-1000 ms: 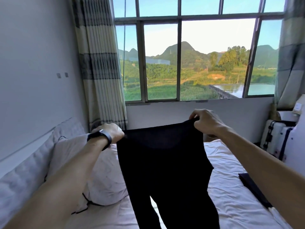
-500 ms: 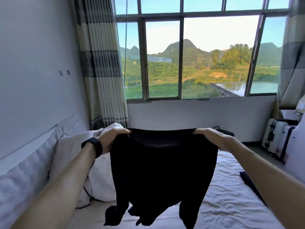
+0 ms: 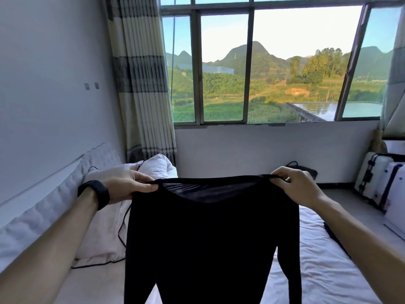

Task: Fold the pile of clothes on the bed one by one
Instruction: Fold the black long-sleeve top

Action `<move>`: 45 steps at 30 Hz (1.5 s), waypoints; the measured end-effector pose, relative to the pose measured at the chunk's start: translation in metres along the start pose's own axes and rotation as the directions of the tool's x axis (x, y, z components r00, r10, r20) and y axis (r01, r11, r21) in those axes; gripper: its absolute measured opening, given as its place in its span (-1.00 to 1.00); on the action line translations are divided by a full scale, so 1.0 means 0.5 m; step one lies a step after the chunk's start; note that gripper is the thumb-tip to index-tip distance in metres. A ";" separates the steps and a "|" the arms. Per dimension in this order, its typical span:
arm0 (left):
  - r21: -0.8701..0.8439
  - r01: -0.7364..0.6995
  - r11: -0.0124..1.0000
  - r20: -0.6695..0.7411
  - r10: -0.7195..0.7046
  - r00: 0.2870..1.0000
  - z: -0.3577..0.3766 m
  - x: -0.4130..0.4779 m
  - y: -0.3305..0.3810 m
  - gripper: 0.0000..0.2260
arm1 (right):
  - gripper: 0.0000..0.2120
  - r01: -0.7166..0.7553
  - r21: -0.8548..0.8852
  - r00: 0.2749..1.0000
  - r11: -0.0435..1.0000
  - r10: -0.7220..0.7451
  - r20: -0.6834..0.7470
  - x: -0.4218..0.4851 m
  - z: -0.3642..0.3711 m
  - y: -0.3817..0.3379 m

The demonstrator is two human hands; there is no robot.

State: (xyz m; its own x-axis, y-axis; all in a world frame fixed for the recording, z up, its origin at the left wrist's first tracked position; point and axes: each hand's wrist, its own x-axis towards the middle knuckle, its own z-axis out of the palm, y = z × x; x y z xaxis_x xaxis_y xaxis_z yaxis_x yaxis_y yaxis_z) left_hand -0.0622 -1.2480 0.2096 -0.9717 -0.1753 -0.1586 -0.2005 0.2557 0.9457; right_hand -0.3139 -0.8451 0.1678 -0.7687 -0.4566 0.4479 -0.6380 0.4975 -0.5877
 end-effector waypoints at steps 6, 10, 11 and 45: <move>0.455 0.191 0.870 0.030 -0.229 0.973 0.012 0.003 -0.069 -0.87 | -0.49 -0.125 -0.556 0.992 0.822 0.114 -0.054 -0.031 0.023 0.046; 0.698 0.091 0.711 -0.377 0.256 0.890 0.028 0.021 -0.130 -0.75 | -0.39 -0.187 -0.628 0.981 0.755 0.176 -0.081 -0.061 0.043 0.042; 0.620 0.036 0.784 -0.471 0.335 0.816 0.043 0.019 -0.150 -0.75 | -0.38 -0.250 -0.610 0.963 0.751 0.260 -0.075 -0.068 0.050 0.041; -0.061 0.345 0.936 -0.820 -0.244 0.518 0.382 -0.277 -0.472 -0.82 | -0.86 -0.550 0.255 0.796 0.795 0.592 -0.128 -0.541 0.146 0.161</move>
State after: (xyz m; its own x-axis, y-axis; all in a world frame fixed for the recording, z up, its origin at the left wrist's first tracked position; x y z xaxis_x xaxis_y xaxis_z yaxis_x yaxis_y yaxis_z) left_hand 0.0956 -1.1024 -0.0458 -0.3513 -0.9328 -0.0805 -0.5158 0.1210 0.8481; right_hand -0.1540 -0.7353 -0.0498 -0.9952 0.0255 0.0949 -0.0727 0.4583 -0.8858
